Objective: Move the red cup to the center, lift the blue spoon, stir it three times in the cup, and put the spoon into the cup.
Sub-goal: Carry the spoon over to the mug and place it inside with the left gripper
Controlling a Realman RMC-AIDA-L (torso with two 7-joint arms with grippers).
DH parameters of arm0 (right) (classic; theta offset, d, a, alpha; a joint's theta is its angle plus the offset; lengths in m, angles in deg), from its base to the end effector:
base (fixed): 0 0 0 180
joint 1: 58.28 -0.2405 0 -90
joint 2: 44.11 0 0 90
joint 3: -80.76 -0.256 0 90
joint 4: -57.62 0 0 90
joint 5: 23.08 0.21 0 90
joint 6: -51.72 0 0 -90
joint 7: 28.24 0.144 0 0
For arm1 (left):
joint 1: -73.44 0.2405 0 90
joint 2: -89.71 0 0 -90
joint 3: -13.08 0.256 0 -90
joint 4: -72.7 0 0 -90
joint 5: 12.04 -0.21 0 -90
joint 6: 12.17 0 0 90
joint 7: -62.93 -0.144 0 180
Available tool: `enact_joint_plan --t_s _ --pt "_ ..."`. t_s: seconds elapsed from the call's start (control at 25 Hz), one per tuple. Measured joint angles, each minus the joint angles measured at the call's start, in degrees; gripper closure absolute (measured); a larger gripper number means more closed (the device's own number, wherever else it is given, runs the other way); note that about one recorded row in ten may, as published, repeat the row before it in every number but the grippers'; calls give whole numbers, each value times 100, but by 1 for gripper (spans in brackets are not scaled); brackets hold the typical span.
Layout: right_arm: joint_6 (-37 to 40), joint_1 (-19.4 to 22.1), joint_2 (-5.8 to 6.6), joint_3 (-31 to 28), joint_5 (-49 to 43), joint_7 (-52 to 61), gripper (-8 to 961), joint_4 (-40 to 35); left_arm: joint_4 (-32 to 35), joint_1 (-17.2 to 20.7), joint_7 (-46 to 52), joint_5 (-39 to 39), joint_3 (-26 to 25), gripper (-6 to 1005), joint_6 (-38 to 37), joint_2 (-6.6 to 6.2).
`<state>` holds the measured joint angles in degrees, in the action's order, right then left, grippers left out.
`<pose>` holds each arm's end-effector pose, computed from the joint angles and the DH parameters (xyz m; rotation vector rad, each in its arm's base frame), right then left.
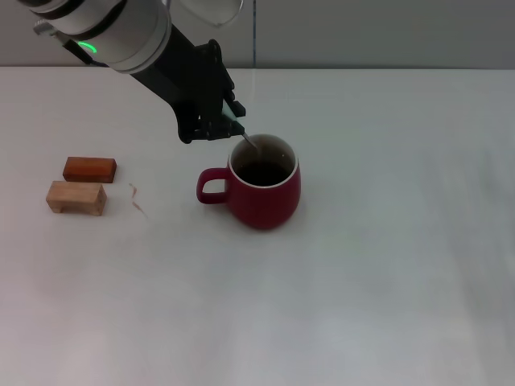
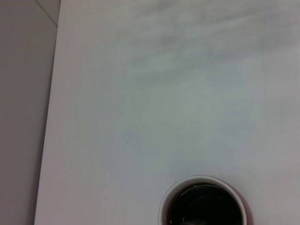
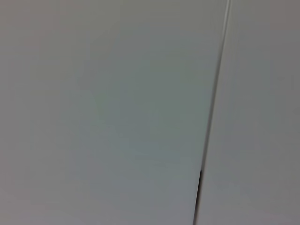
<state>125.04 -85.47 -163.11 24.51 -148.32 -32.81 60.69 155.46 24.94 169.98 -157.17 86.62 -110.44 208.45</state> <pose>0.3453 0.3346 0.0336 -1.3798 0.3396 0.5171 -0.0791 0.3747 0.0247 -2.8624 0.3251 0.5178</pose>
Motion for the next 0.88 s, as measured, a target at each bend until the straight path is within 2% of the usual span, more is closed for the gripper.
enact_joint_plan --t_s 0.32,0.88 --pt "-12 66 -8 8 0 0 223 71 -425 -112 -9 -163 247 824 224 0" --pt "-13 78 -9 18 -9 0 221 70 -808 -243 0 -385 321 824 443 0"
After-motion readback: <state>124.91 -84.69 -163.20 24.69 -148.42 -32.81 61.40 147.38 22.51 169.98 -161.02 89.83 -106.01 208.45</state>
